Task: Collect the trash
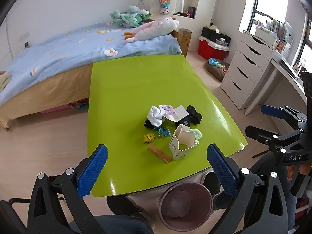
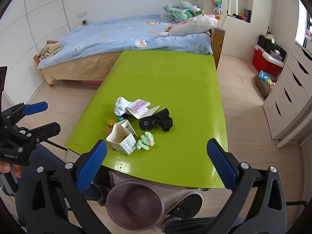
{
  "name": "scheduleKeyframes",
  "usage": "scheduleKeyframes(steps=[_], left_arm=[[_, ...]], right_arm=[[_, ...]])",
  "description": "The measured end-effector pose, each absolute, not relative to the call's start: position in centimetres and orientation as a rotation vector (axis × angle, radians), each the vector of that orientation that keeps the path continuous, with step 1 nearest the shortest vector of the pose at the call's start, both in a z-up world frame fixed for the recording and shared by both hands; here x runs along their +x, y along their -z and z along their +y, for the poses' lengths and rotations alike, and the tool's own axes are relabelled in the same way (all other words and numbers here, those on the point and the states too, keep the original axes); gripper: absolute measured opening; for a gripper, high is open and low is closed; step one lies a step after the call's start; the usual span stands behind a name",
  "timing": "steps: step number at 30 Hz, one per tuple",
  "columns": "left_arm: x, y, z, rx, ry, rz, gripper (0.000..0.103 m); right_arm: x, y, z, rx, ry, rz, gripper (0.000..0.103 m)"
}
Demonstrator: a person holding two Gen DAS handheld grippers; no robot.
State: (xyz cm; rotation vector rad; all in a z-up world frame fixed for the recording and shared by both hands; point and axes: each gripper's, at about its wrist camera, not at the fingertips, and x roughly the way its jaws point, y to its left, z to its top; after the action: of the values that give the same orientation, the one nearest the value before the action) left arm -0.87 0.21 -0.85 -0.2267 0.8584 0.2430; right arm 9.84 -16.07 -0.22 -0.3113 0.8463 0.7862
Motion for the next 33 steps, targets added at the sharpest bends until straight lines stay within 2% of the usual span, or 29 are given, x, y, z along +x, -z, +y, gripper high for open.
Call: scheduleKeyframes(steps=[33], left_arm=[[-0.93, 1.17, 0.24, -0.254, -0.212, 0.872, 0.098]], right_arm=[[9.74, 1.22, -16.31, -0.277, -0.812, 0.905, 0.1]])
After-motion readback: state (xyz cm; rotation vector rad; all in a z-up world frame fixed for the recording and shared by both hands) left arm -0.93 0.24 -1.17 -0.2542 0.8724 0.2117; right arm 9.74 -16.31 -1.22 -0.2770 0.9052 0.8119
